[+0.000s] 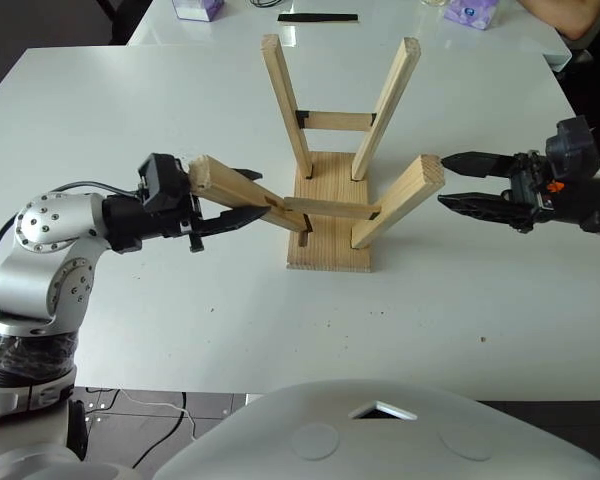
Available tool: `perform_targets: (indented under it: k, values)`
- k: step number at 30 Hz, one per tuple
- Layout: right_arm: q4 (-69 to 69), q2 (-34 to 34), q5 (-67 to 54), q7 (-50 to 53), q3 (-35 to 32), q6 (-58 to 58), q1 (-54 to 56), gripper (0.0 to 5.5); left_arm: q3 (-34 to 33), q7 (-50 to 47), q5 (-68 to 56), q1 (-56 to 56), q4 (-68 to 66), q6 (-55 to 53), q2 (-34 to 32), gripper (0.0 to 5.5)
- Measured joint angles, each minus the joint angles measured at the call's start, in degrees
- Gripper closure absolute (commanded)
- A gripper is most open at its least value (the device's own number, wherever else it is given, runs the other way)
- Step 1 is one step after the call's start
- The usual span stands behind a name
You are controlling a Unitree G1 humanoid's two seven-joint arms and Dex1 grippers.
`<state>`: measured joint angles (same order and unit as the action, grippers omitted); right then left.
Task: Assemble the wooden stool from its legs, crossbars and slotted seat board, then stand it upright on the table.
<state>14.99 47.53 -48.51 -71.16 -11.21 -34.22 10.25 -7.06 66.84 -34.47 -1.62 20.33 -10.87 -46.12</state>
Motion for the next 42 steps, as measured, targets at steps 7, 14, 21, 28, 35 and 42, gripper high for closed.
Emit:
perform_targets:
  k: [7, 14, 21, 28, 35, 42]
  values:
    - [-0.1, 0.0, 0.6, 0.0, 0.1, 0.3, 0.2, 2.67, 1.3, 2.2, 1.9, 0.6, -0.8, 5.8, -1.0, 3.45]
    - [0.0, 0.0, 1.4, -0.1, 0.1, 0.6, 0.1, 2.67, 1.3, 3.5, 1.3, 0.6, -0.8, 5.8, -4.1, 3.45]
    - [0.3, -0.3, 1.7, 0.1, 0.1, 0.8, -0.5, 2.67, 0.7, 3.9, -1.3, 0.4, -0.6, 3.0, -6.3, 3.45]
    - [1.0, -0.4, 1.8, 0.4, 0.0, 1.0, -1.6, 2.67, 0.4, 5.7, -3.5, 0.8, 0.3, 1.1, -8.1, 3.45]
    - [1.8, -1.3, 1.7, 1.2, 0.0, 1.2, -2.6, 2.67, 1.4, 7.9, -3.9, 2.4, -0.1, -0.8, -9.4, 3.45]
    - [2.1, -2.0, 1.8, 1.7, 0.0, 2.0, -2.8, 2.67, 3.9, 9.2, -3.8, -0.1, -3.0, -0.1, -9.4, 3.45]
